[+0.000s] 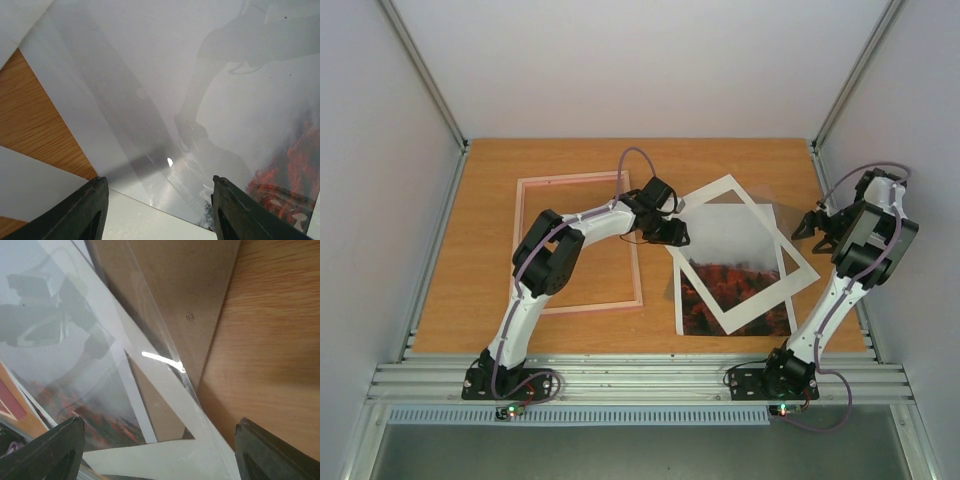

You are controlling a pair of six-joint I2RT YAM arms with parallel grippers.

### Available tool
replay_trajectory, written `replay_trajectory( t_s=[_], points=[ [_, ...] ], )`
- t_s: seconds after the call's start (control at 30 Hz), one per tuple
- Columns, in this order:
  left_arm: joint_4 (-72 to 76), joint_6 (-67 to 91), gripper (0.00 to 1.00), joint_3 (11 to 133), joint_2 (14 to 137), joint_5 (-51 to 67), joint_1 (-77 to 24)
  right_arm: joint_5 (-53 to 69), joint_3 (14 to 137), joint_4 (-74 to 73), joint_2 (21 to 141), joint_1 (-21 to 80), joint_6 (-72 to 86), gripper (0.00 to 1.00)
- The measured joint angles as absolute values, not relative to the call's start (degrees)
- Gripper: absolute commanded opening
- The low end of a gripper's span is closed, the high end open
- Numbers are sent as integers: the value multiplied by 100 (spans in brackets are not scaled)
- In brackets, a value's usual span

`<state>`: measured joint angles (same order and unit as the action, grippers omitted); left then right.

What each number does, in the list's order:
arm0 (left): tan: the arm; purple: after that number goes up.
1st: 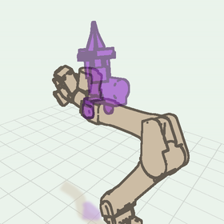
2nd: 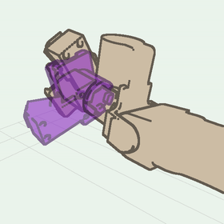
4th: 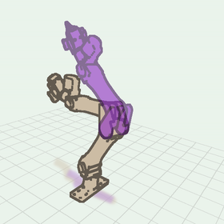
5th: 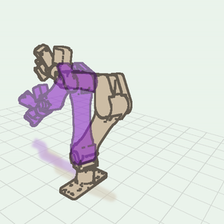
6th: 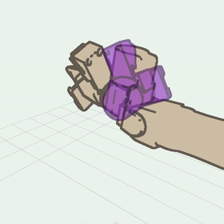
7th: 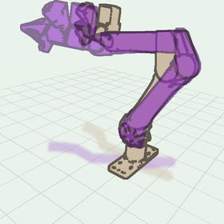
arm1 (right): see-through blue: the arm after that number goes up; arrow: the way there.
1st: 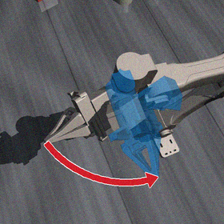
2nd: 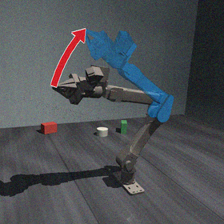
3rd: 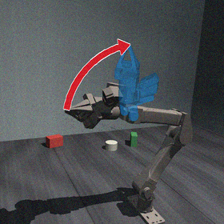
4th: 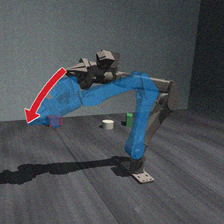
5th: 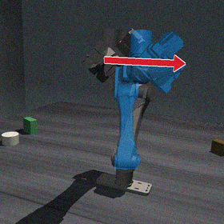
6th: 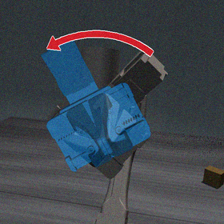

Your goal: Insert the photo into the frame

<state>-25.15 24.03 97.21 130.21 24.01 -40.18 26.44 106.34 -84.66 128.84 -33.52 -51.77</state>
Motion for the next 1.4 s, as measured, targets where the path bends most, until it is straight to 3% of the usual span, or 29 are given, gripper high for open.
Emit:
replay_trajectory(
  t_s=[0.17, 0.4, 0.67, 1.07, 1.4],
  points=[
    [-2506, 2403, 58, 9721, 13023, 2401, -4018, 2731, 10711, -8709, 13338, -3339, -5422, 69],
    [-2482, 2440, 58, 9723, 13037, 2418, -4012, 3398, 11166, -9155, 13841, -3363, -5701, 43],
    [-2460, 2497, 58, 9725, 13039, 2421, -4010, 3896, 11264, -9255, 13642, -3363, -5822, 32],
    [-2386, 2508, 58, 9719, 13050, 2423, -4010, 4217, 10973, -9345, 13141, -3323, -5892, 30],
    [-2373, 2434, 58, 9717, 13054, 2423, -4010, 4254, 10960, -9325, 13170, -2978, -5782, 40]
  ],
)
